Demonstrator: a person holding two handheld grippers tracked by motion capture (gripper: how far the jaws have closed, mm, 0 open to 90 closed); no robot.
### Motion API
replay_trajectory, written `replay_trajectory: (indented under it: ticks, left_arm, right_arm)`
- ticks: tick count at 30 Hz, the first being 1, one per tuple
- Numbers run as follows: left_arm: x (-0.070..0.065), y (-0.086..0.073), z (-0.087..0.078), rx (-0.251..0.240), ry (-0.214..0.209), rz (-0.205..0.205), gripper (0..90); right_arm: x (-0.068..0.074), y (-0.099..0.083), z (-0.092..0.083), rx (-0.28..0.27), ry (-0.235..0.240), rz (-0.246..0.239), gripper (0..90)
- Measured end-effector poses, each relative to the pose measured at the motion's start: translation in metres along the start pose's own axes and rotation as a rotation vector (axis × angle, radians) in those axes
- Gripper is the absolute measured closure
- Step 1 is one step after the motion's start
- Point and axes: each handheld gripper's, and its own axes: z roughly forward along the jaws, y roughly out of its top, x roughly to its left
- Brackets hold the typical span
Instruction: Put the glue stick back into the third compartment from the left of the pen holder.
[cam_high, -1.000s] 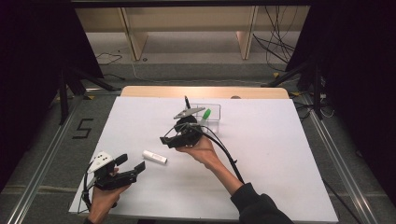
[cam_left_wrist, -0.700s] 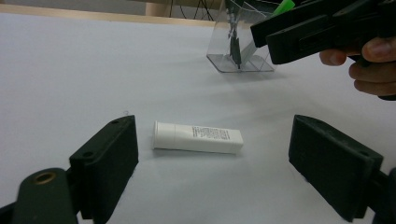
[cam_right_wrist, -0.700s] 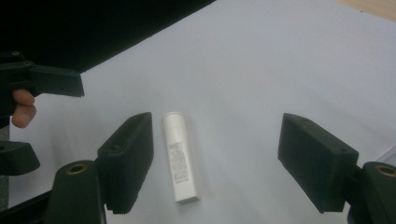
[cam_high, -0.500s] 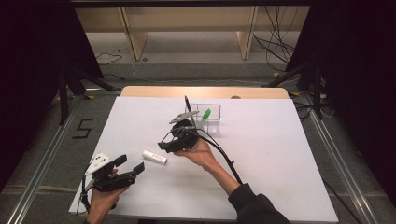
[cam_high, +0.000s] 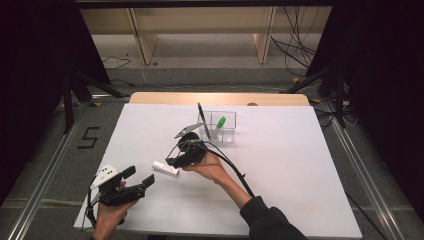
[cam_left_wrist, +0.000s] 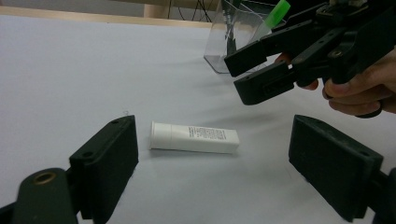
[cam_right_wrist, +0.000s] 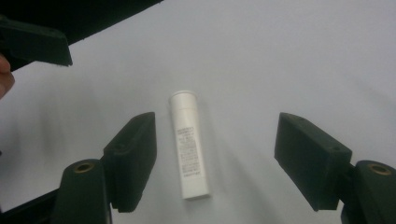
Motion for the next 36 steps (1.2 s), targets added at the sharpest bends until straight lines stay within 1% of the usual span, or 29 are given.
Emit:
replay_trajectory:
  ticks: [1, 3, 5, 6, 10, 12, 13, 16, 17, 20, 22, 24, 25, 27, 30, 31, 32, 33, 34, 36]
  left_arm:
    - [-0.001, 0.0, 0.0, -0.002, 0.001, -0.002, 15.4]
    - [-0.001, 0.0, 0.0, -0.004, -0.001, 0.001, 15.3]
    - [-0.001, 0.0, -0.001, 0.001, 0.0, 0.01, 15.3]
    - [-0.001, 0.0, -0.001, -0.006, 0.0, 0.002, 15.3]
    - [-0.001, -0.001, -0.001, -0.001, 0.004, 0.012, 15.3]
    - [-0.001, -0.001, -0.002, -0.009, 0.003, 0.008, 15.4]
    - [0.0, -0.001, -0.002, -0.01, 0.003, 0.007, 15.3]
    - [0.001, -0.001, -0.001, -0.009, 0.002, 0.001, 15.3]
    - [0.001, -0.001, -0.001, -0.008, 0.002, 0.002, 15.3]
    - [0.001, -0.001, -0.001, -0.008, 0.001, 0.001, 15.3]
    - [0.001, -0.001, -0.001, -0.006, 0.001, 0.002, 15.4]
    - [0.001, -0.001, -0.001, -0.007, 0.001, 0.002, 15.4]
    - [0.001, -0.001, -0.001, -0.007, 0.0, 0.003, 15.3]
    - [0.001, -0.001, 0.0, -0.006, 0.001, 0.004, 15.3]
    - [0.0, -0.001, -0.001, -0.007, 0.001, 0.006, 15.4]
    - [0.0, -0.001, -0.001, -0.007, 0.0, 0.006, 15.4]
    - [0.001, -0.001, -0.001, -0.006, 0.001, 0.006, 15.4]
    - [0.001, -0.001, -0.001, -0.006, 0.001, 0.005, 15.3]
    - [0.001, -0.001, -0.001, -0.006, 0.001, 0.005, 15.4]
    - [0.001, -0.001, -0.001, -0.007, 0.001, 0.006, 15.4]
  right_arm:
    - [0.001, -0.001, 0.004, 0.013, 0.006, -0.004, 31.4]
    - [0.001, -0.003, 0.006, 0.02, 0.009, -0.007, 32.1]
    - [0.002, -0.004, 0.01, 0.035, 0.012, -0.023, 33.0]
    - [0.003, -0.005, 0.011, 0.042, 0.01, -0.021, 33.6]
    - [0.006, -0.008, 0.018, 0.047, 0.019, -0.028, 36.5]
    - [0.01, -0.009, 0.021, 0.061, 0.017, -0.032, 37.8]
    - [0.011, -0.01, 0.023, 0.064, 0.016, -0.047, 38.6]
    - [0.013, -0.01, 0.027, 0.074, 0.014, -0.063, 41.8]
    - [0.014, -0.011, 0.028, 0.082, 0.019, -0.055, 42.9]
    - [0.014, -0.012, 0.033, 0.091, 0.01, -0.081, 45.3]
    - [0.014, -0.014, 0.036, 0.1, 0.004, -0.088, 47.2]
    - [0.016, -0.015, 0.037, 0.108, 0.009, -0.087, 49.2]
    - [0.016, -0.016, 0.038, 0.112, 0.008, -0.098, 50.1]
    - [0.018, -0.017, 0.039, 0.119, 0.01, -0.105, 52.8]
    - [0.02, -0.018, 0.042, 0.127, -0.001, -0.128, 56.4]
    - [0.02, -0.018, 0.042, 0.133, -0.004, -0.127, 57.2]
    - [0.02, -0.018, 0.043, 0.133, -0.008, -0.139, 58.1]
    - [0.02, -0.018, 0.043, 0.14, -0.01, -0.133, 59.2]
    - [0.019, -0.019, 0.044, 0.144, -0.017, -0.144, 60.2]
    - [0.019, -0.019, 0.045, 0.15, -0.018, -0.145, 61.8]
